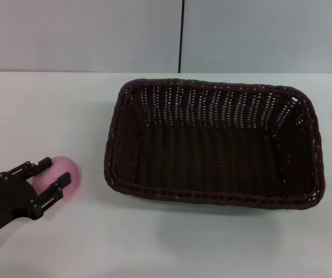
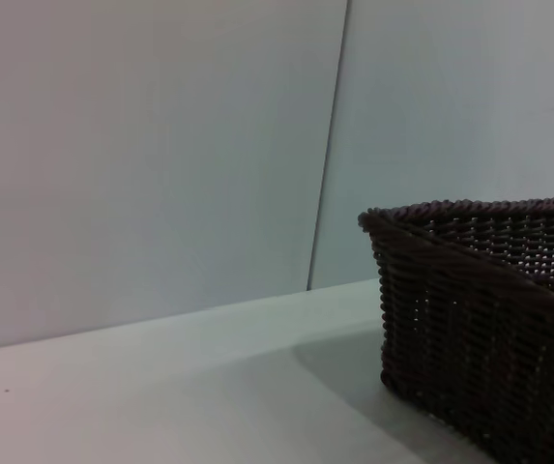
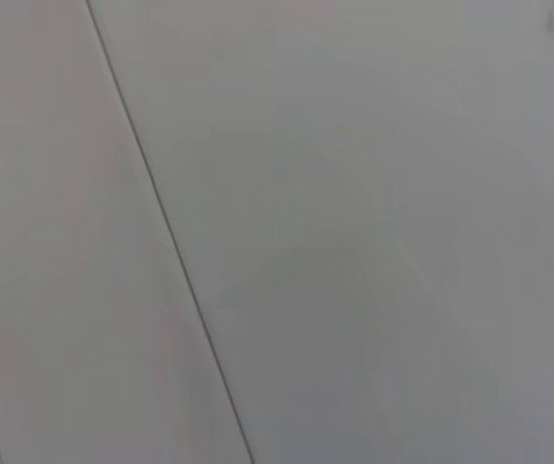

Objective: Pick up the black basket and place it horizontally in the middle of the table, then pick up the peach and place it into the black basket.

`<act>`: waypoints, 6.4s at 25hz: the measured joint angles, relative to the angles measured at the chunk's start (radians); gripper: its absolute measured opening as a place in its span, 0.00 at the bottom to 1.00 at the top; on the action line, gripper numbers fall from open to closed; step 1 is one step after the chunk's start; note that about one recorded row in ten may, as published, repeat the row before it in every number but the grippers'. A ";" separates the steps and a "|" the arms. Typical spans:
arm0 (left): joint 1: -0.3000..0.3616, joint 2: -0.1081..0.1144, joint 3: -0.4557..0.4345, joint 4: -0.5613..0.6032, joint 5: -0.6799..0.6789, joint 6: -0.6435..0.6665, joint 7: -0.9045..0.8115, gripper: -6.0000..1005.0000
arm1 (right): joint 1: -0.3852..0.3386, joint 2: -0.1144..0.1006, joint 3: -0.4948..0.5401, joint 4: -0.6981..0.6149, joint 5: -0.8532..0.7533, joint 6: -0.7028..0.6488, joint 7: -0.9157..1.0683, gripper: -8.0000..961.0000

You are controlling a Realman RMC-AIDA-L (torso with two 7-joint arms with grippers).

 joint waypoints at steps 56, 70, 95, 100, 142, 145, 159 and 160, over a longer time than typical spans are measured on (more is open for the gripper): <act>-0.019 0.005 0.027 0.236 0.057 0.110 -0.294 0.72 | 0.143 0.002 0.196 0.448 -0.008 0.063 -0.231 0.67; -0.028 0.002 0.007 0.081 0.054 0.007 -0.050 0.79 | 0.147 0.002 0.196 0.450 -0.008 0.074 -0.231 0.67; -0.022 0.005 -0.024 0.087 0.036 0.059 -0.047 0.30 | 0.150 0.002 0.196 0.451 -0.009 0.095 -0.231 0.67; -0.038 0.007 -0.066 0.121 0.003 0.149 -0.049 0.24 | 0.152 0.003 0.196 0.451 -0.009 0.095 -0.231 0.67; -0.172 -0.005 0.152 -0.173 -0.506 0.089 0.154 0.85 | 0.118 0.005 0.324 0.452 0.002 0.053 -0.304 0.67; -0.145 -0.004 0.151 -0.201 -0.574 0.080 0.219 0.85 | 0.115 0.006 0.346 0.460 0.002 0.053 -0.329 0.67; -0.070 -0.005 0.035 -0.349 -0.747 0.069 0.447 0.85 | 0.163 0.008 0.490 0.599 0.003 0.045 -0.584 0.67; -0.072 -0.005 0.032 -0.356 -0.748 0.068 0.447 0.85 | 0.165 0.008 0.491 0.599 0.003 0.045 -0.584 0.67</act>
